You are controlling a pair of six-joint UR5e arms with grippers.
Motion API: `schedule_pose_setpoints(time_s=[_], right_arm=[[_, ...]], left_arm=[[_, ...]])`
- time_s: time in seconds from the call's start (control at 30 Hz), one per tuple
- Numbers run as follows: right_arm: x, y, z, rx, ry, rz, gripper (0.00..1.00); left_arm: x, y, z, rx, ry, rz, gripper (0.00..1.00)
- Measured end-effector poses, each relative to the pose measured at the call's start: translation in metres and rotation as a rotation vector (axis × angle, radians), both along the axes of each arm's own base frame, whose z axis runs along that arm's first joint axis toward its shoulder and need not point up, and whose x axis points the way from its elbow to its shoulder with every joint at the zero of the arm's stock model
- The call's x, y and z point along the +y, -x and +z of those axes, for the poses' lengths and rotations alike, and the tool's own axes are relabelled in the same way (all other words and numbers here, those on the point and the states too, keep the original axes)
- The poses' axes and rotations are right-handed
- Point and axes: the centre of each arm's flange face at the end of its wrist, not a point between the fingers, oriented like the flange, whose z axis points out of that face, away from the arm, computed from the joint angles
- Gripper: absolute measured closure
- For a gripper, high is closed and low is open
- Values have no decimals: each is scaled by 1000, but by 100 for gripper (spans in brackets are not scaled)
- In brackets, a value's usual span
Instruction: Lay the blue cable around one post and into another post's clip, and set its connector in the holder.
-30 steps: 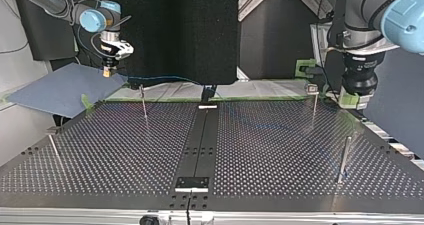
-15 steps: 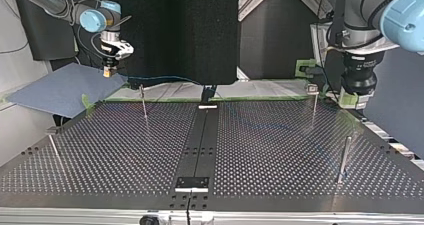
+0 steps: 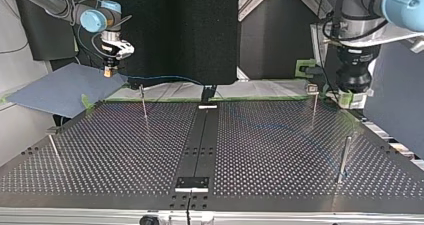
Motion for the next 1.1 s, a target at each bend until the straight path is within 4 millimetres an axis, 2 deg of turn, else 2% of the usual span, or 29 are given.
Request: schedule_pose_setpoints(time_s=[0.2,0.37,0.7,0.9,1.1], right_arm=[[2,-1,-1,1,-9,2,73],[3,-2,-2,2,-17,5,73],[6,-8,-2,5,-21,16,73],[7,-10,-2,6,-21,21,73],[6,-11,-1,4,-16,22,73]], left_arm=[[-9,13,-5,-55,58,-51,0],[-18,11,-25,-49,100,-103,0],[-50,0,-90,43,114,-259,0],[-71,1,-126,96,120,-339,0],[-85,7,-165,152,141,-341,0]])
